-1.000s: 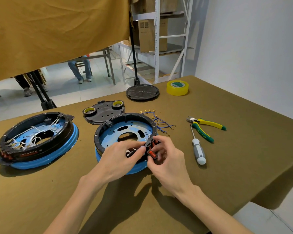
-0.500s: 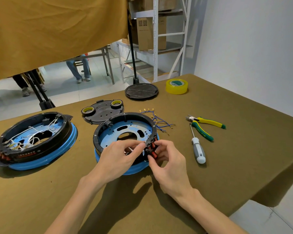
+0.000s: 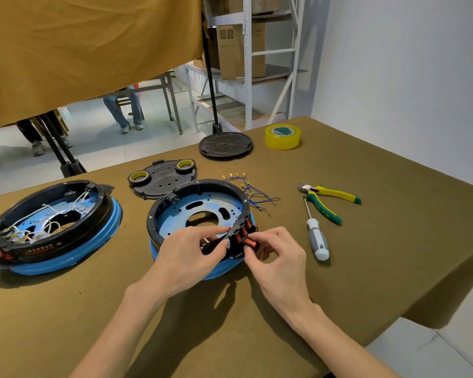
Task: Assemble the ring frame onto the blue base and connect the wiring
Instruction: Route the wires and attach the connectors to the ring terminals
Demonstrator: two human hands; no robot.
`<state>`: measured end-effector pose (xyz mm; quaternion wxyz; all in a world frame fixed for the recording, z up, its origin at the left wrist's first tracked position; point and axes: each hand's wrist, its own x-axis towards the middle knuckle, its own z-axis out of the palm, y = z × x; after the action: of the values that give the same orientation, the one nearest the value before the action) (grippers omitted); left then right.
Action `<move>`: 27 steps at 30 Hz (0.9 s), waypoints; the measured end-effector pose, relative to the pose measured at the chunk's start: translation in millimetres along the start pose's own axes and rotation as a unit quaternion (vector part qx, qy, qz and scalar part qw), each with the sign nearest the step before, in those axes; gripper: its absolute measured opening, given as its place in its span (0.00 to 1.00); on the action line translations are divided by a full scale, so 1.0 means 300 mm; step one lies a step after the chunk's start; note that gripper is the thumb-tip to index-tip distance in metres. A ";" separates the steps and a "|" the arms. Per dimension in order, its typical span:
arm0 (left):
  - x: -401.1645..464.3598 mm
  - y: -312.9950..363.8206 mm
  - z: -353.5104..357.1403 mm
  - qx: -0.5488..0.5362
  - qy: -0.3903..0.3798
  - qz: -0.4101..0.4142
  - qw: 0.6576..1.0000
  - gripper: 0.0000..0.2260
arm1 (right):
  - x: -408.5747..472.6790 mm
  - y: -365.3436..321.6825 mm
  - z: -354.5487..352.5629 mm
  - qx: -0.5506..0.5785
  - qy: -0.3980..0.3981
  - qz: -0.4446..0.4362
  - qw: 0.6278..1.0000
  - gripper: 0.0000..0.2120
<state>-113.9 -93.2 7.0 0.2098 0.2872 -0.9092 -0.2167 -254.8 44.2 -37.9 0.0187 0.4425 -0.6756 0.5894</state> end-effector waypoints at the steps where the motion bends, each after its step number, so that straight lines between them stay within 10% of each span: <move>1: -0.001 0.001 0.001 -0.001 0.000 0.000 1.000 0.15 | -0.001 0.000 0.002 0.000 -0.001 -0.003 1.000 0.11; 27: 0.004 -0.003 -0.030 0.010 -0.038 0.020 0.999 0.20 | 0.005 -0.033 0.065 0.010 -0.044 0.029 0.999 0.08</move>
<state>-109.8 -96.9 14.2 0.1763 0.2627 -0.9241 -0.2144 -239.8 28.3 -35.3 -0.0327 0.4480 -0.6827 0.5763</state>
